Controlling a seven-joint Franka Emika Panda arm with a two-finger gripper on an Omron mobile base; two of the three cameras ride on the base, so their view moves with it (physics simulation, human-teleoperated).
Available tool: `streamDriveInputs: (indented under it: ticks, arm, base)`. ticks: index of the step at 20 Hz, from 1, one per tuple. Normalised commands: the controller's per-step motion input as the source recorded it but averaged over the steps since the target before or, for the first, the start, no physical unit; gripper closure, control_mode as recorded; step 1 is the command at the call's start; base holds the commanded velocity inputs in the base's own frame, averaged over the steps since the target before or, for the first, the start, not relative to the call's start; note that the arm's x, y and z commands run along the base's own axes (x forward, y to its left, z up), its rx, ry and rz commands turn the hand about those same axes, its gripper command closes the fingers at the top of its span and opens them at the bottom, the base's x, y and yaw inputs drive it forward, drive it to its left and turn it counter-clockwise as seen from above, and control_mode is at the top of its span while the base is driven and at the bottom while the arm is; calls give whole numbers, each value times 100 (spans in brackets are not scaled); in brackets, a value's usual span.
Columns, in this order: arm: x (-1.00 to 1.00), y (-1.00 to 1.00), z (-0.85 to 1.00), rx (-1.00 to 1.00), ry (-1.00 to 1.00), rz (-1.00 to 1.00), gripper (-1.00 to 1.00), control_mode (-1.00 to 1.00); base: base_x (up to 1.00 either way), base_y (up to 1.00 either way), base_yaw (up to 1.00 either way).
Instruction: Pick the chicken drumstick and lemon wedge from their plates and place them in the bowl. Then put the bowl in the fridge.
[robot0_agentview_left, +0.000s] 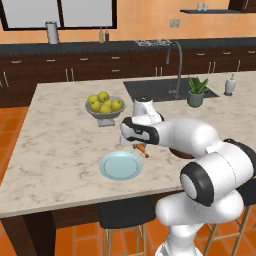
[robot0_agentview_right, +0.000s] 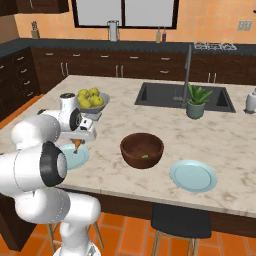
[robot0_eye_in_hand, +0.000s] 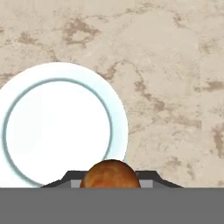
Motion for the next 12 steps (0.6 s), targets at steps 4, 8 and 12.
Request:
streamDriveInputs:
  ticks: [4,8,12]
  arm:
    - [4,-99,64,0,12,-21,100,-100]
    - [13,-100,43,0,12,-19,100,-100]
    - [14,-100,26,0,12,-15,100,-100]
  base:
    - [0,0,0]
    - [0,0,0]
    - [0,0,0]
